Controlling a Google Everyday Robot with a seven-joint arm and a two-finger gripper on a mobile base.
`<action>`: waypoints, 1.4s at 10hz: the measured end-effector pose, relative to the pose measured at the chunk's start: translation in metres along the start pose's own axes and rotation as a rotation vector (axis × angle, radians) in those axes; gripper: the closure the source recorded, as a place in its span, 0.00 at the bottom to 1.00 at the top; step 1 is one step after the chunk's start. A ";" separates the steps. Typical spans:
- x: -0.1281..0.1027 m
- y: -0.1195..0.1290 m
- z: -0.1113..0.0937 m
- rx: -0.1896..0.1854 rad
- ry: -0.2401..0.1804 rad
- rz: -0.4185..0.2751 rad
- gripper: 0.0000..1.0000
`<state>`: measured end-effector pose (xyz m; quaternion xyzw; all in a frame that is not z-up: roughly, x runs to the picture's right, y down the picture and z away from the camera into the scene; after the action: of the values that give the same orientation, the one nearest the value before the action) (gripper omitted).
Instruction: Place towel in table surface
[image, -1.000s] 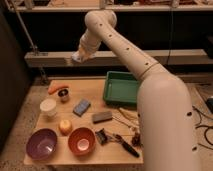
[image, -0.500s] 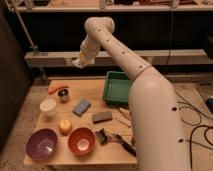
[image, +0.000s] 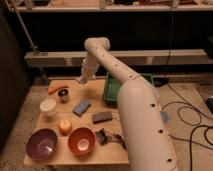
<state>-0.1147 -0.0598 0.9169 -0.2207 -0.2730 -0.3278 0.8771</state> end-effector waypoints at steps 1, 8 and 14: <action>0.002 0.008 0.019 -0.029 -0.013 0.014 1.00; 0.010 0.035 0.081 -0.101 -0.062 0.052 0.70; 0.010 0.035 0.082 -0.102 -0.061 0.052 0.20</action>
<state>-0.1111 0.0059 0.9774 -0.2820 -0.2769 -0.3114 0.8642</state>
